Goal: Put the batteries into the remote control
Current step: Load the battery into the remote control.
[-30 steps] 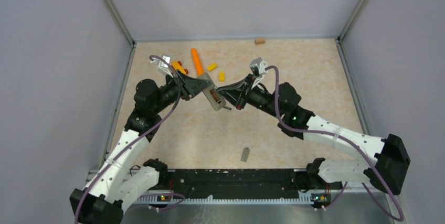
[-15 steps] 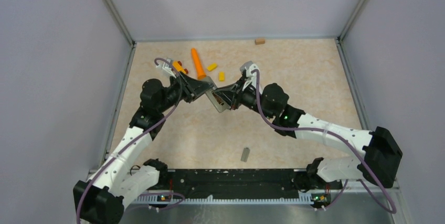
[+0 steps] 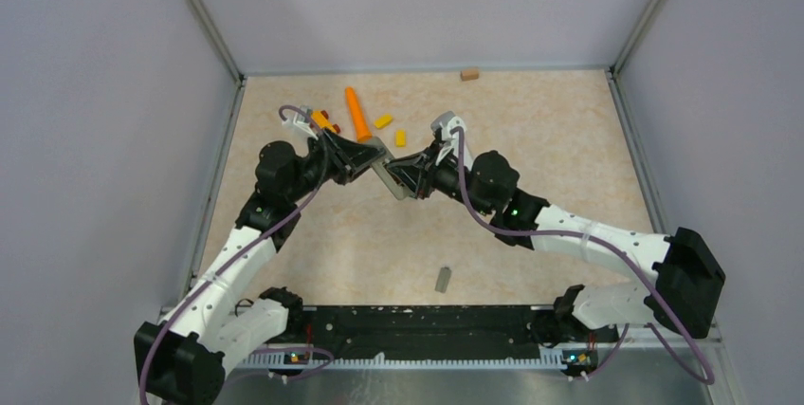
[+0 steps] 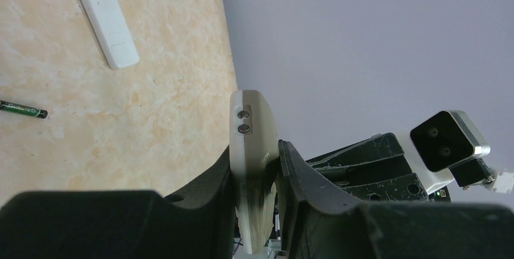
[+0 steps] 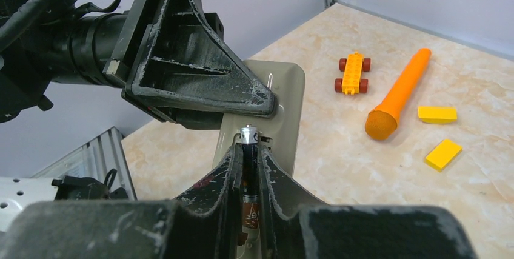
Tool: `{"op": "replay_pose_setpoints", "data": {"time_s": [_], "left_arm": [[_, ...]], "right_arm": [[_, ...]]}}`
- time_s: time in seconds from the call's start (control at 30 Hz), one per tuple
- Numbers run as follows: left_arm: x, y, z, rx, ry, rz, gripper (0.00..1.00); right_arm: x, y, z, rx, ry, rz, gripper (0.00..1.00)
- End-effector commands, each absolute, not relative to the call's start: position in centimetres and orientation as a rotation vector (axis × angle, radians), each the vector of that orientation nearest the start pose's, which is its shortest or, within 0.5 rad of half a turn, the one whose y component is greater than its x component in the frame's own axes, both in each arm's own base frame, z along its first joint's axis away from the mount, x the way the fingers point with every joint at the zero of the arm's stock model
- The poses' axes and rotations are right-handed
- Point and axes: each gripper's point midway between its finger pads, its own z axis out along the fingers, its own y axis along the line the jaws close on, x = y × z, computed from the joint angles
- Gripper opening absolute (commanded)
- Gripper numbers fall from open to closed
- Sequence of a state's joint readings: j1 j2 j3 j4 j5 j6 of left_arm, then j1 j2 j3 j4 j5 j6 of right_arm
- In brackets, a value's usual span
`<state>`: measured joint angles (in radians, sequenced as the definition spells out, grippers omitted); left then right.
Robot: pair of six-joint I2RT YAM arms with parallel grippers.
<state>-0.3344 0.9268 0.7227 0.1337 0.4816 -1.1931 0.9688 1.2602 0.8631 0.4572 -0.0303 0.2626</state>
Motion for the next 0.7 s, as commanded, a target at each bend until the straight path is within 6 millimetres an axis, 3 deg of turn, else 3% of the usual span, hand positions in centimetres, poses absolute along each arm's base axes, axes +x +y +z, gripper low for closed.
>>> {"op": "replay_pose_setpoints", "data": {"time_s": [0.0,0.53,0.6,0.67], "left_arm": [[26.5,-21.5,33.0,-0.351,1.765,-1.553,0.0],[27.2,-21.3,31.7,-0.357,1.801,-1.511,0.0],[27.3,-21.2,31.6,-0.342,1.802,-1.495,0.0],[27.3,-21.1,31.3,-0.314,1.805,-1.472,0.0]], "right_arm": [[23.2,36.8,30.2,-0.593,1.479,0.978,0.14],[22.5,36.4,31.4,-0.554,1.565,1.031,0.32],[22.4,36.3,31.9,-0.529,1.571,1.044,0.4],[22.3,35.9,32.5,-0.488,1.585,1.065,0.58]]}}
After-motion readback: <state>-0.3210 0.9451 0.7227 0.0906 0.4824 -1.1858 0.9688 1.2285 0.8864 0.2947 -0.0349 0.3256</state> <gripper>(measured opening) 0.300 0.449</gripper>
